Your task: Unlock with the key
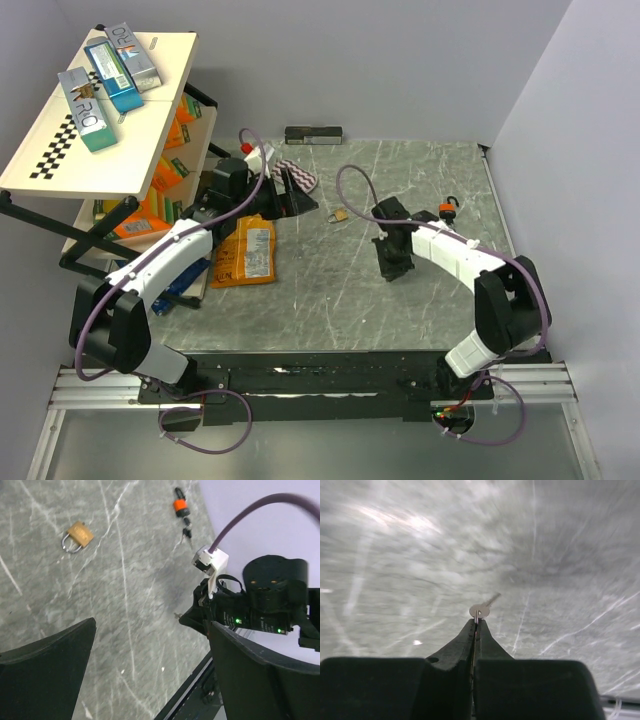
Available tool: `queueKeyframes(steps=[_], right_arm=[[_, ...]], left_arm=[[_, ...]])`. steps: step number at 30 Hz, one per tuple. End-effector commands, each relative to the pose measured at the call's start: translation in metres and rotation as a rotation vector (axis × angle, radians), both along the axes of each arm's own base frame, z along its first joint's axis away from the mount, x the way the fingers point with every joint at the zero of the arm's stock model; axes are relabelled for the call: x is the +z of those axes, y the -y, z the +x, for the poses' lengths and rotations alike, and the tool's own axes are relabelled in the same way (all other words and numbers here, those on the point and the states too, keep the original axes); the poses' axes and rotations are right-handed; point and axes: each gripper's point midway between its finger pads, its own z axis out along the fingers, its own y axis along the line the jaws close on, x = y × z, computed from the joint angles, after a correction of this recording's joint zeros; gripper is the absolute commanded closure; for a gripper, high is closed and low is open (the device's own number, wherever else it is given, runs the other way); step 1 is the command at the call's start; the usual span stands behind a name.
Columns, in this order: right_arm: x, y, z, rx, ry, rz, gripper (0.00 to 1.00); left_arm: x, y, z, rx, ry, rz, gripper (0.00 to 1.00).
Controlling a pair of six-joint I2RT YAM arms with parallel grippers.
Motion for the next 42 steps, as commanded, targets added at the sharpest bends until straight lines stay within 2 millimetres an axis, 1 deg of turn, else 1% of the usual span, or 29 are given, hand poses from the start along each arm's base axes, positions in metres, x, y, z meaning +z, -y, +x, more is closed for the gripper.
queueKeyframes(steps=[1,5,6,8,9,11,12,14,15,16,17,18,19,20,21,22,23,24,25,26,27,28,29,30,35,36,39,41,42], right_arm=[[0.055,-0.018,0.029,0.074,0.141,0.088,1.0],[0.089,-0.031,0.046,0.127,0.218,0.16,1.0],[0.099,-0.033,0.053,0.128,0.248,0.171,1.0],[0.113,-0.037,0.057,0.134,0.274,0.211,1.0],[0.126,-0.04,0.063,0.135,0.303,0.237,1.0],[0.145,-0.051,0.063,0.163,0.335,0.311,1.0],[0.158,-0.058,0.066,0.182,0.363,0.348,1.0],[0.184,-0.07,0.067,0.23,0.436,0.428,1.0],[0.193,-0.08,0.061,0.272,0.442,0.497,1.0],[0.208,-0.083,0.058,0.292,0.479,0.538,1.0],[0.215,-0.088,0.054,0.311,0.49,0.578,1.0],[0.227,-0.096,0.05,0.352,0.506,0.644,1.0],[0.238,-0.1,0.044,0.383,0.523,0.689,1.0],[0.244,-0.102,0.041,0.402,0.531,0.726,1.0],[0.253,-0.105,0.04,0.427,0.549,0.766,1.0],[0.264,-0.112,0.028,0.48,0.538,0.841,1.0],[0.27,-0.113,0.026,0.481,0.537,0.875,1.0],[0.276,-0.115,0.022,0.498,0.531,0.911,1.0],[0.286,-0.119,0.016,0.532,0.532,0.961,1.0],[0.291,-0.12,0.014,0.531,0.523,0.991,1.0],[0.296,-0.121,0.011,0.537,0.525,1.008,1.0],[0.3,-0.121,0.011,0.538,0.53,1.018,1.0],[0.302,-0.121,0.011,0.522,0.522,1.025,1.0],[0.305,-0.121,0.013,0.517,0.527,1.027,1.0],[0.32,-0.12,0.008,0.543,0.561,1.079,1.0],[0.321,-0.118,0.007,0.533,0.573,1.075,1.0],[0.325,-0.114,0.009,0.506,0.614,1.062,1.0],[0.329,-0.112,0.012,0.478,0.628,1.069,1.0],[0.332,-0.112,0.009,0.494,0.629,1.083,1.0]], left_arm=[[0.048,0.009,0.013,0.003,0.099,-0.117,0.01],[0.06,0.011,0.012,0.003,0.114,-0.166,0.01],[0.056,0.009,0.015,0.031,0.104,-0.164,0.01],[0.05,0.006,0.018,0.08,0.05,-0.172,0.01],[0.046,0.006,0.018,0.087,0.032,-0.177,0.01],[0.045,0.01,0.017,0.088,-0.005,-0.228,0.01],[0.05,0.013,0.017,0.076,0.018,-0.272,0.01],[0.056,0.021,0.011,0.032,0.002,-0.343,0.01],[0.06,0.023,0.01,0.016,0.014,-0.366,0.01],[0.067,0.025,0.01,-0.001,0.037,-0.392,0.01],[0.07,0.028,0.006,-0.032,0.048,-0.403,0.01],[0.071,0.029,0.003,-0.05,0.056,-0.409,0.01],[0.074,0.031,0.0,-0.073,0.064,-0.422,0.01],[0.084,0.033,-0.006,-0.118,0.099,-0.446,0.02],[0.084,0.034,-0.011,-0.142,0.106,-0.457,0.01],[0.09,0.034,-0.017,-0.166,0.112,-0.487,0.01],[0.103,0.035,-0.022,-0.204,0.174,-0.525,0.01],[0.103,0.036,-0.031,-0.251,0.18,-0.54,0.01],[0.108,0.037,-0.036,-0.274,0.169,-0.572,0.01],[0.118,0.038,-0.042,-0.32,0.225,-0.609,0.01],[0.121,0.039,-0.051,-0.37,0.231,-0.624,0.01],[0.122,0.041,-0.055,-0.396,0.204,-0.651,0.01],[0.126,0.042,-0.06,-0.423,0.219,-0.666,0.02],[0.134,0.045,-0.069,-0.472,0.252,-0.68,0.02],[0.137,0.064,-0.091,-0.591,0.238,-0.678,0.07],[0.142,0.064,-0.096,-0.612,0.244,-0.697,0.08],[0.143,0.064,-0.102,-0.641,0.228,-0.727,0.12],[0.144,0.067,-0.107,-0.667,0.235,-0.727,0.17],[0.144,0.069,-0.109,-0.675,0.238,-0.722,0.19]])
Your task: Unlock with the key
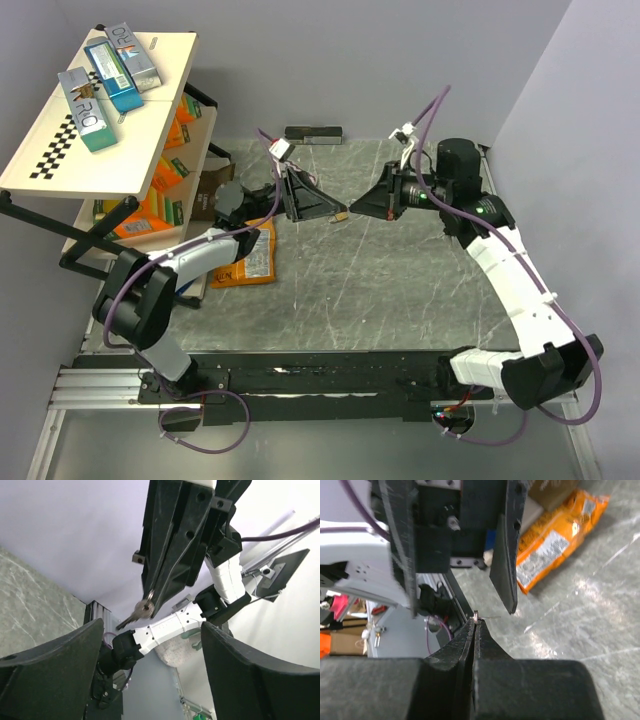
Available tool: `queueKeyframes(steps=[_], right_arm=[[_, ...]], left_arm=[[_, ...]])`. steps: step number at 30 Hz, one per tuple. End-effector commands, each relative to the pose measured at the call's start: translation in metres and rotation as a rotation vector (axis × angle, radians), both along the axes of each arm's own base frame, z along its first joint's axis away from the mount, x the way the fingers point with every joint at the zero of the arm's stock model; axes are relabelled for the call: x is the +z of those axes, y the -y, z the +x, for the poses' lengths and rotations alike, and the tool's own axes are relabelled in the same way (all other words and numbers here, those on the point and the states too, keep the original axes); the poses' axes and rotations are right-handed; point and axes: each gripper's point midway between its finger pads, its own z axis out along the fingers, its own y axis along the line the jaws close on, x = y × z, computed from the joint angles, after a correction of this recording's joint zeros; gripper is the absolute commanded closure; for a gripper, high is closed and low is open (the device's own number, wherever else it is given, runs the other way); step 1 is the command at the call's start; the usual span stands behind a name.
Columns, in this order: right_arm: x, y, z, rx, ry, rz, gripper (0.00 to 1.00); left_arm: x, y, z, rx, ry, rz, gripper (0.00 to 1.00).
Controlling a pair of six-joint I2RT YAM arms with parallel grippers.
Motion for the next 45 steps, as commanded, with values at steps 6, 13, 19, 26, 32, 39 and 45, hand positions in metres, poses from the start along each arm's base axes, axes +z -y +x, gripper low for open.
queueKeyframes(steps=[6,13,19,26,32,39,45], right_arm=[[0.042,0.002,-0.012,0.027,0.124,0.104,1.0],[0.041,0.001,-0.016,0.054,0.119,0.113,1.0],[0.032,0.003,-0.017,0.047,0.111,0.089,1.0],[0.026,0.007,-0.018,0.042,0.104,0.062,1.0],[0.025,0.009,-0.021,0.04,0.104,0.054,1.0],[0.025,0.011,-0.02,0.033,0.104,0.057,1.0],[0.024,0.011,-0.02,0.036,0.099,0.055,1.0]], left_arm=[[0.03,0.005,-0.03,-0.121,0.124,-0.061,0.23],[0.034,0.01,-0.037,-0.175,0.12,-0.077,0.25],[0.037,0.01,-0.04,-0.197,0.111,-0.095,0.37],[0.034,0.011,-0.038,-0.173,0.101,-0.082,0.52],[0.032,0.009,-0.038,-0.161,0.091,-0.084,0.57],[0.031,0.009,-0.037,-0.151,0.08,-0.077,0.64],[0.029,0.009,-0.036,-0.147,0.073,-0.074,0.71]])
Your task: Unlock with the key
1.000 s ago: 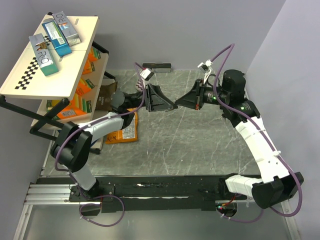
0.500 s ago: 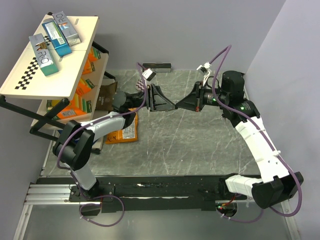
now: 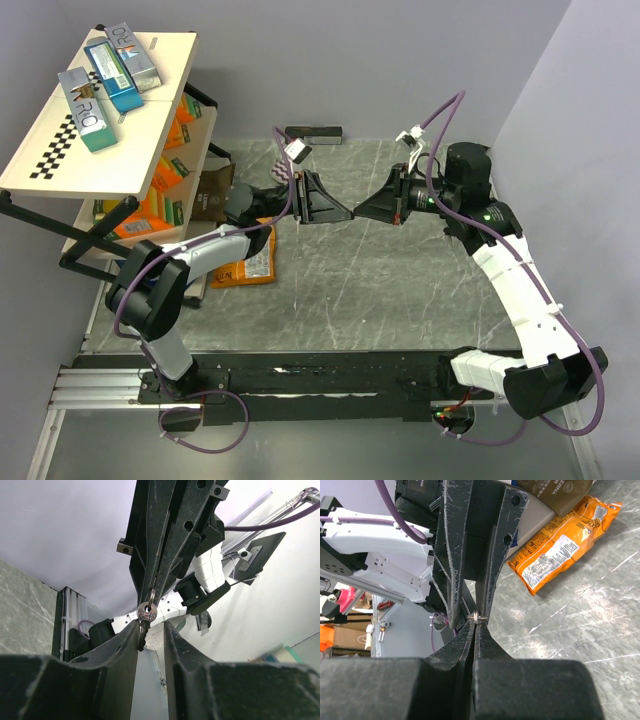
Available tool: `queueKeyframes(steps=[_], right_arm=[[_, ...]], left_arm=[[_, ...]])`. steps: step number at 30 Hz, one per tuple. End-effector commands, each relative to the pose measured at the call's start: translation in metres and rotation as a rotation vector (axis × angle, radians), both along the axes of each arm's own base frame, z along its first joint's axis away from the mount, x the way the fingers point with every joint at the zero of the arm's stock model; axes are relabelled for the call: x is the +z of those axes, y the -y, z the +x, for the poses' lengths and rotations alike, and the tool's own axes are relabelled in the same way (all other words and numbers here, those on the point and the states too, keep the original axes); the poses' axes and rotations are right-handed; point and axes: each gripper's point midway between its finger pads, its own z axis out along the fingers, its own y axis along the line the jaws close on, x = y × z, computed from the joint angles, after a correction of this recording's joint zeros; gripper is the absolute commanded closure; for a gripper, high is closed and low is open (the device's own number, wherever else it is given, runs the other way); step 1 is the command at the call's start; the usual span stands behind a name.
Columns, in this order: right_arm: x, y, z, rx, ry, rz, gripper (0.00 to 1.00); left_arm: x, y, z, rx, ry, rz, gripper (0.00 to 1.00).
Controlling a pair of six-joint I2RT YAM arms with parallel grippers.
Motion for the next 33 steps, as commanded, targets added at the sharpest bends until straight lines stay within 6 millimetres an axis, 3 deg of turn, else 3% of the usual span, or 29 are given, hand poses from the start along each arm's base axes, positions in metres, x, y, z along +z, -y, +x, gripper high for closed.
queueKeyframes(steps=[1,5,9,11,13,16,17,18,20,21,25,33], right_arm=[[0.011,0.004,-0.006,0.004,0.056,0.012,1.0],[0.012,0.004,-0.006,0.001,0.059,0.009,1.0],[0.011,0.005,-0.006,-0.001,0.055,0.004,1.0],[0.011,0.006,-0.006,-0.008,0.052,0.001,0.99],[0.011,0.008,-0.007,-0.009,0.047,-0.002,0.9],[0.014,0.017,-0.009,-0.023,0.045,0.005,0.66],[0.014,0.022,-0.006,-0.044,0.042,0.004,0.49],[0.013,0.025,-0.006,-0.05,0.047,-0.001,0.43],[0.012,0.029,-0.007,-0.071,0.045,-0.028,0.33],[0.014,0.029,-0.007,-0.062,0.076,-0.047,0.32],[0.004,0.023,-0.014,-0.006,0.053,-0.092,0.35],[-0.017,0.002,-0.03,0.123,-0.005,-0.12,0.53]], left_arm=[[0.022,-0.008,-0.012,0.016,0.09,-0.06,0.73],[0.022,-0.008,-0.012,0.016,0.089,-0.058,0.81],[0.021,-0.007,-0.011,0.016,0.09,-0.048,0.97],[0.019,-0.007,-0.011,0.016,0.101,-0.033,0.99],[0.016,-0.008,-0.009,0.027,0.112,-0.014,0.99],[-0.002,-0.005,-0.002,0.048,0.113,0.095,0.99],[-0.005,-0.005,-0.001,0.079,0.212,0.12,0.99],[-0.03,-0.003,0.002,0.069,0.115,0.244,0.99],[-0.034,-0.004,0.005,0.1,0.264,0.306,0.99],[-0.047,-0.008,0.002,0.079,0.202,0.402,0.99],[-0.065,-0.018,-0.011,0.016,0.246,0.507,0.99],[-0.075,-0.02,-0.042,-0.119,0.28,0.57,0.99]])
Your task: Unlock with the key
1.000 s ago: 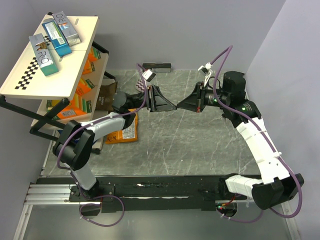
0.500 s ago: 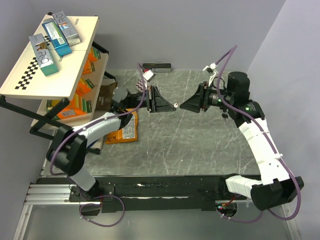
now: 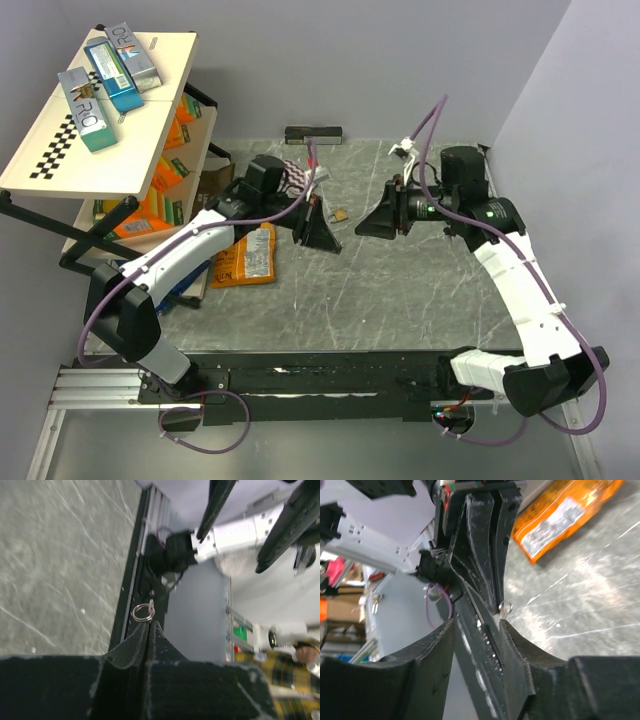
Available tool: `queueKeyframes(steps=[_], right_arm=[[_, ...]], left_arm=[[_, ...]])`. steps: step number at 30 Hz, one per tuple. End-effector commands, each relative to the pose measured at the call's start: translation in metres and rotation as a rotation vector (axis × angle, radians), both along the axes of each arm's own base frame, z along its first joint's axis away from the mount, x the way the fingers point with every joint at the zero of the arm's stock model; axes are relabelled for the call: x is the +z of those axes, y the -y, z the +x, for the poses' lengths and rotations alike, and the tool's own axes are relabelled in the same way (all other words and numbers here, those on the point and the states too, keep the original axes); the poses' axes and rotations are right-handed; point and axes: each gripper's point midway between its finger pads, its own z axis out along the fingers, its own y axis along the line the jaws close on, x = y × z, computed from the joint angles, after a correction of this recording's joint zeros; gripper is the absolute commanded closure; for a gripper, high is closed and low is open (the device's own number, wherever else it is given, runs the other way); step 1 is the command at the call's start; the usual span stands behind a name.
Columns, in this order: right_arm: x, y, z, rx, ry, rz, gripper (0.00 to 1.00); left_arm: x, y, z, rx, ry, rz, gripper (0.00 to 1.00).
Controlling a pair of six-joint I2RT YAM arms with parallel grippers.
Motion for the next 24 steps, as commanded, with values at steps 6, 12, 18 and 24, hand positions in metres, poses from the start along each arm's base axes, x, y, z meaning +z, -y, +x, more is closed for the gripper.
queueKeyframes(steps=[6,12,18,24], right_arm=[[-0.028,-0.015,-0.011,0.105,-0.049,-0.054,0.58],[-0.053,-0.021,-0.021,0.155,-0.117,-0.082,0.57],[-0.058,-0.026,-0.029,0.205,-0.157,-0.061,0.58],[-0.063,-0.03,-0.03,0.231,-0.19,-0.053,0.69]], left_arm=[[0.002,-0.003,-0.037,-0.151,0.025,0.042,0.99],[0.004,-0.003,-0.039,-0.157,0.02,0.036,0.99],[0.006,-0.002,-0.038,-0.159,0.021,0.031,0.99],[0.005,-0.002,-0.039,-0.159,0.016,0.03,0.99]])
